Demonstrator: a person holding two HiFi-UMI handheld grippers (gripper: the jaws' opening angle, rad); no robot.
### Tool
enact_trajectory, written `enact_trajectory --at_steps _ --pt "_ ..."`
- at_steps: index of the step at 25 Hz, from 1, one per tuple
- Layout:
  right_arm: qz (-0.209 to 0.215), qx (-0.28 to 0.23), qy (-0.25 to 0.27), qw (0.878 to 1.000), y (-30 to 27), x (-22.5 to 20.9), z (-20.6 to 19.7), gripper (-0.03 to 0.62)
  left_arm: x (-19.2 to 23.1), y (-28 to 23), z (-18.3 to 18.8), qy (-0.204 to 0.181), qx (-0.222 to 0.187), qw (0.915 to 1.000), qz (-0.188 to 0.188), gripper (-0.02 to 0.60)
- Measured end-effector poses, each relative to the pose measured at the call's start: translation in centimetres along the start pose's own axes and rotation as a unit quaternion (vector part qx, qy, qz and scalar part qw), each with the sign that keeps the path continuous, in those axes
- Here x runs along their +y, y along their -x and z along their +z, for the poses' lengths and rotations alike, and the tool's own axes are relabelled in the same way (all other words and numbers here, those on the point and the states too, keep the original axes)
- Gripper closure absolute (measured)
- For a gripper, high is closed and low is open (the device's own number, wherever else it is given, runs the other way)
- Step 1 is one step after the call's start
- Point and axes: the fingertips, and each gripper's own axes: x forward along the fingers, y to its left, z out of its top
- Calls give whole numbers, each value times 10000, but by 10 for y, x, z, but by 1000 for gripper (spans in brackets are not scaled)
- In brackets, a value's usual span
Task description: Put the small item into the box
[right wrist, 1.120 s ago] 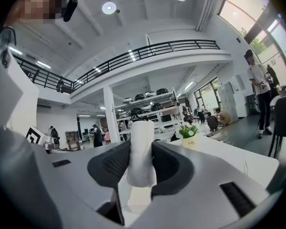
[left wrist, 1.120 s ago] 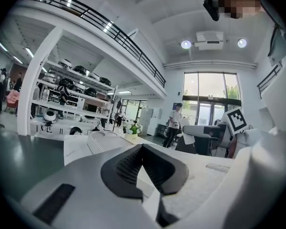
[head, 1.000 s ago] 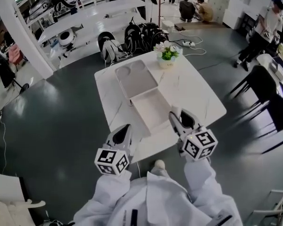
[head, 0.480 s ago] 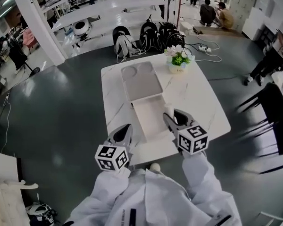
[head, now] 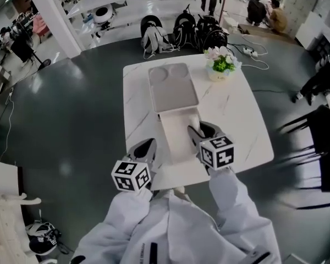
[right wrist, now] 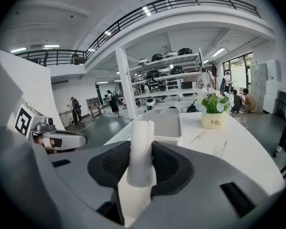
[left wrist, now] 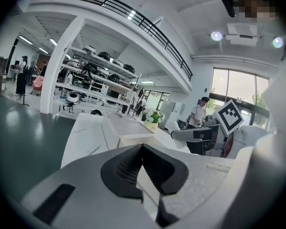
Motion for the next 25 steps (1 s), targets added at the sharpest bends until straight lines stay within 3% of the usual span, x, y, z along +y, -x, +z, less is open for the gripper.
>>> enact_trajectory --at_steps 9,16,25 --pt "134 1258 262 9916 -50 9 -17 471 16 -24 -8 202 295 9994 -5 583" --pt "231 2134 590 9749 -82 10 -46 470 31 -30 -14 283 359 9989 66 583" --pt "357 2644 596 9619 -100 10 -67 470 41 -37 -22 384 479 9981 67 583"
